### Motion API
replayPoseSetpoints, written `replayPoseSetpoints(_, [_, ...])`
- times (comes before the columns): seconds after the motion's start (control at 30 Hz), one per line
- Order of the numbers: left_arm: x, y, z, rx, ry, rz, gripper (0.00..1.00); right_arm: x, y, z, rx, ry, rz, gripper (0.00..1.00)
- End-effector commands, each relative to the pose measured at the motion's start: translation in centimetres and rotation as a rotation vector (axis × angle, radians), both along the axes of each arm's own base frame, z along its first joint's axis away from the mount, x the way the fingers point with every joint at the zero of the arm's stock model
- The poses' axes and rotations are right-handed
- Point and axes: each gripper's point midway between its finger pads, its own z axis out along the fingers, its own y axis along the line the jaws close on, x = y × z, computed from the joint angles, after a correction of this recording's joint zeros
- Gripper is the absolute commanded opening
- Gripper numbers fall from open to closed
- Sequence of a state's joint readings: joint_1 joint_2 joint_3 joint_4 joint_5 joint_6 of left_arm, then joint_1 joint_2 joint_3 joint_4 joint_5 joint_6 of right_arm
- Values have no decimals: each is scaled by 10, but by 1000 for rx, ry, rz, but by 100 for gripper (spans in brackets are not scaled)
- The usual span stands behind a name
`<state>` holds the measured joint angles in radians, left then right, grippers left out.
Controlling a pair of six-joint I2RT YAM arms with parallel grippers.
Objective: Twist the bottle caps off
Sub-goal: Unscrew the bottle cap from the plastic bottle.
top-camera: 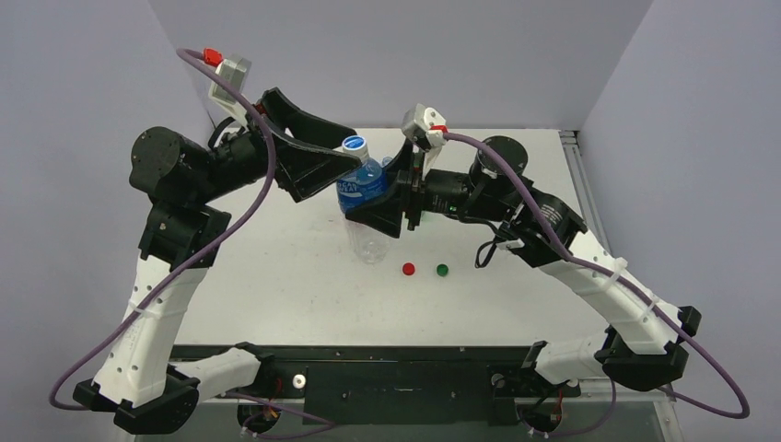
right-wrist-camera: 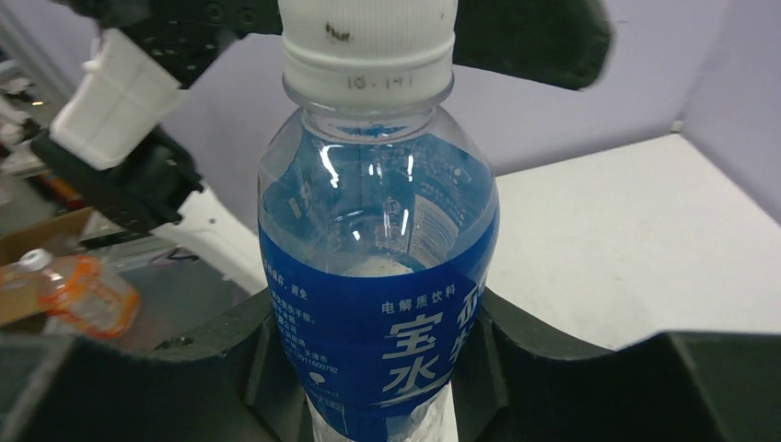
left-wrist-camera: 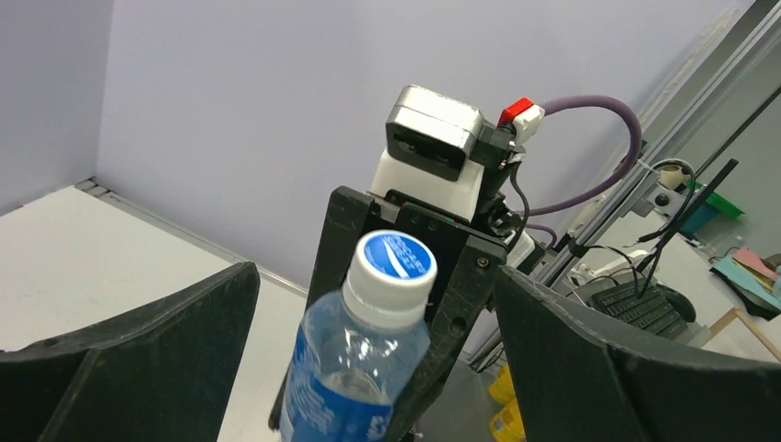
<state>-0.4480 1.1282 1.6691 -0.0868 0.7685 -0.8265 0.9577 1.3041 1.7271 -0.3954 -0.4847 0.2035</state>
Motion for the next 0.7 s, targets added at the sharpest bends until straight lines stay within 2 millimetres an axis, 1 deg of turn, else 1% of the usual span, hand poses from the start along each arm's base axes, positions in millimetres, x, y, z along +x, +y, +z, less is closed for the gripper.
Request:
replayPoseSetpoints(0.0, [-9, 0, 13, -23, -31, -47, 93, -40, 15, 17, 94, 34, 283, 0])
replayPoseSetpoints(0.03, [-9, 1, 14, -25, -36, -46, 88, -40, 18, 16, 89, 44, 298, 0])
replayPoseSetpoints(0.07, [-8, 1, 14, -26, -37, -43, 85, -41, 20, 13, 79, 51, 309, 0])
replayPoseSetpoints(0.1, [-9, 1, 15, -27, -39, -42, 80, -40, 22, 11, 72, 51, 312, 0])
replayPoseSetpoints(0.13, [-9, 1, 16, -28, -39, -41, 77, -38, 23, 9, 63, 57, 311, 0])
replayPoseSetpoints(0.2, [-10, 2, 17, -30, -40, -44, 65, -32, 26, 5, 52, 65, 305, 0])
replayPoseSetpoints(0.23, [-12, 2, 18, -32, -43, -44, 61, -28, 26, 5, 52, 67, 298, 0])
replayPoseSetpoints(0.27, [-12, 2, 19, -33, -46, -45, 49, -26, 25, 3, 52, 76, 293, 0])
replayPoseSetpoints(0.33, [-14, 3, 19, -32, -49, -48, 38, -19, 22, 5, 63, 83, 276, 0])
replayPoseSetpoints(0.4, [-16, 3, 18, -29, -49, -56, 32, -13, 19, 9, 78, 81, 259, 0])
replayPoseSetpoints(0.43, [-17, 2, 17, -24, -48, -64, 32, -9, 16, 11, 83, 78, 249, 0])
replayPoseSetpoints(0.47, [-18, 2, 17, -23, -45, -65, 35, -8, 15, 12, 86, 77, 246, 0])
replayPoseSetpoints(0.5, [-18, 3, 16, -21, -42, -67, 41, -7, 14, 14, 88, 75, 242, 0])
replayPoseSetpoints(0.57, [-19, 3, 15, -19, -33, -69, 48, -7, 12, 15, 83, 72, 242, 0])
replayPoseSetpoints(0.67, [-20, 3, 17, -18, -35, -70, 48, -5, 11, 14, 79, 74, 240, 0])
